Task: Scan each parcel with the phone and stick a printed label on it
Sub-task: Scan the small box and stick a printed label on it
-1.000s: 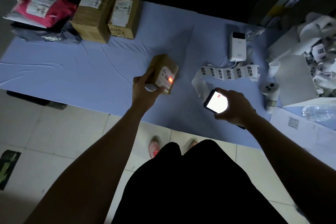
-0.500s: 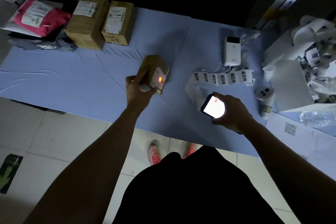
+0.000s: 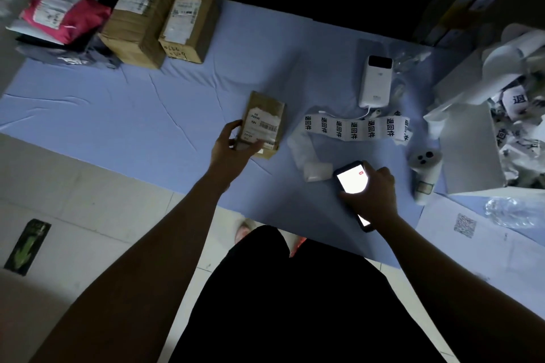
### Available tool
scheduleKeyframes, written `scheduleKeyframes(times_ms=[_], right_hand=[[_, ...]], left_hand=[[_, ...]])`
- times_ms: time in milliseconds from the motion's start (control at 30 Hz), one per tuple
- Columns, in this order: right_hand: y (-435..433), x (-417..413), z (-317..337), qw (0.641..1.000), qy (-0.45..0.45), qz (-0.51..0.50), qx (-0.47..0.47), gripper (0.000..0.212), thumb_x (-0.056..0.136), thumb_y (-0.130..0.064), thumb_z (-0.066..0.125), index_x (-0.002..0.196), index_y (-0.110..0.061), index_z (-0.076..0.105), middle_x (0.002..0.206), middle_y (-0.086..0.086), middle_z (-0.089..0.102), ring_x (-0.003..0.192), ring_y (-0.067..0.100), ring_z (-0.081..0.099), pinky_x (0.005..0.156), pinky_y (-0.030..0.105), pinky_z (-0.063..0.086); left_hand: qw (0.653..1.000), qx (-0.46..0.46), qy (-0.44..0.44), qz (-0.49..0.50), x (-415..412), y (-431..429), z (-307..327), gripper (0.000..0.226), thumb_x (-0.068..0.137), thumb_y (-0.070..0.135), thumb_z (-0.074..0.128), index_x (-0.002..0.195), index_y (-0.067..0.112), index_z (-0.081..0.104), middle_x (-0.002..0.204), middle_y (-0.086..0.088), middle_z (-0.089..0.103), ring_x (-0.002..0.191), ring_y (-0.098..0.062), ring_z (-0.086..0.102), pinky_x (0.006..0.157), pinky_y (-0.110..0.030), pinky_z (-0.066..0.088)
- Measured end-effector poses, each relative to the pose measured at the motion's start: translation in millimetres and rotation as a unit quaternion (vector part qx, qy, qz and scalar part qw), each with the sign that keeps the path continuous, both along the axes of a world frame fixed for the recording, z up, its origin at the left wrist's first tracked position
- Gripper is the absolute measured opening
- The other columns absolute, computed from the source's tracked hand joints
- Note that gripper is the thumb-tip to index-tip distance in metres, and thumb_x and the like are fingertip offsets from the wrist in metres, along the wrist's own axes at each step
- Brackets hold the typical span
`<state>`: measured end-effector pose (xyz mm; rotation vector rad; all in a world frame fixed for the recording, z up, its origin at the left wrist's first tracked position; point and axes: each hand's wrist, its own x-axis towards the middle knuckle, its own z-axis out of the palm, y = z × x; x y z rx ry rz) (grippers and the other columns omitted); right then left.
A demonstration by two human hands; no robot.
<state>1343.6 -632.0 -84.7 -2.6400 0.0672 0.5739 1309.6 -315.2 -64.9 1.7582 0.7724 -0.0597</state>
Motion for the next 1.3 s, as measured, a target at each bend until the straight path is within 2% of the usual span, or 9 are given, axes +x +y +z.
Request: scheduleKeyframes(times_ms=[133,300,400,567,800,967,1033,1167,1300], right_hand=[[-1,0,-5,0.997,-0.004,0.034,-0.064,0.084,0.068,-0.049,0.086,0.139,-0.022,0.048,0.123,0.014,0.052,0.118,0.037,0.049,0.094,0.047,0.045],[9,4,1,0.984,-0.057,0.095,-0.14,0.102,0.067,-0.061,0.083,0.146,-0.016,0.038,0.135,0.016,0.045,0.122,0.037,0.043,0.096,0.045,0.041],[28,9,4,0.974,-0.126,0.186,-0.035,0.083,0.076,-0.052,0.08,0.143,-0.013,0.05,0.138,0.015,0.05,0.125,0.037,0.042,0.097,0.047,0.04],[79,15,2,0.981,-0.082,0.168,-0.055,0.06,0.087,-0.063,0.062,0.131,-0.021,0.059,0.122,0.007,0.065,0.115,0.031,0.058,0.096,0.042,0.044],[111,26,4,0.996,-0.003,0.087,0.032,0.044,0.088,-0.015,0.068,0.131,-0.019,0.058,0.128,0.01,0.064,0.118,0.033,0.062,0.101,0.048,0.049],[113,11,13,0.987,-0.003,-0.048,0.153,0.04,0.088,-0.01,0.069,0.127,-0.019,0.063,0.116,0.006,0.07,0.11,0.027,0.065,0.1,0.048,0.051],[112,3,23,0.98,-0.019,-0.058,0.188,0.035,0.087,-0.012,0.073,0.122,-0.015,0.065,0.107,0.002,0.068,0.104,0.021,0.064,0.093,0.034,0.051],[105,-12,49,0.97,-0.042,-0.031,0.237,0.017,0.087,-0.016,0.077,0.09,-0.021,0.061,0.085,-0.007,0.064,0.078,-0.001,0.06,0.069,0.011,0.044],[98,-19,71,0.97,-0.032,-0.031,0.239,0.017,0.086,-0.017,0.078,0.096,-0.007,0.068,0.097,0.001,0.071,0.091,0.015,0.066,0.078,0.031,0.054]], left_hand=[[0.999,0.027,0.036,-0.016,-4,-3,-9,0.062,0.082,0.044,0.08,0.137,0.033,0.052,0.115,0.006,0.07,0.104,-0.012,0.067,0.086,-0.031,0.057],[0.994,0.085,0.061,-0.035,-6,-6,-2,0.072,0.084,0.053,0.074,0.145,0.029,0.044,0.125,0.001,0.063,0.11,-0.018,0.062,0.093,-0.038,0.056],[0.985,0.166,0.032,-0.028,-7,-13,4,0.067,0.086,0.045,0.074,0.142,0.024,0.045,0.127,-0.006,0.059,0.116,-0.024,0.056,0.096,-0.044,0.052],[0.957,0.288,-0.007,-0.04,-4,-21,18,0.045,0.088,0.025,0.07,0.13,0.014,0.056,0.123,-0.01,0.055,0.117,-0.027,0.047,0.093,-0.046,0.052],[0.96,0.262,-0.036,-0.088,1,-9,31,0.035,0.087,0.011,0.065,0.123,0.012,0.063,0.118,-0.007,0.058,0.113,-0.024,0.051,0.089,-0.03,0.046],[0.973,0.18,-0.115,-0.09,7,-12,32,0.018,0.088,0.013,0.069,0.106,0.015,0.069,0.099,0.001,0.067,0.092,-0.014,0.063,0.081,-0.027,0.053],[0.981,0.111,-0.114,-0.115,15,-19,34,0.015,0.089,0.02,0.069,0.104,0.019,0.07,0.095,0.006,0.069,0.087,-0.007,0.065,0.075,-0.022,0.052],[0.972,-0.14,0.0,-0.188,45,-41,48,0.037,0.094,0.038,0.065,0.129,0.037,0.055,0.11,0.01,0.066,0.095,-0.006,0.064,0.069,-0.026,0.05],[0.953,-0.231,-0.028,-0.196,63,-48,61,0.038,0.088,0.018,0.074,0.123,0.029,0.064,0.099,0.004,0.074,0.084,-0.007,0.07,0.067,-0.021,0.053]])
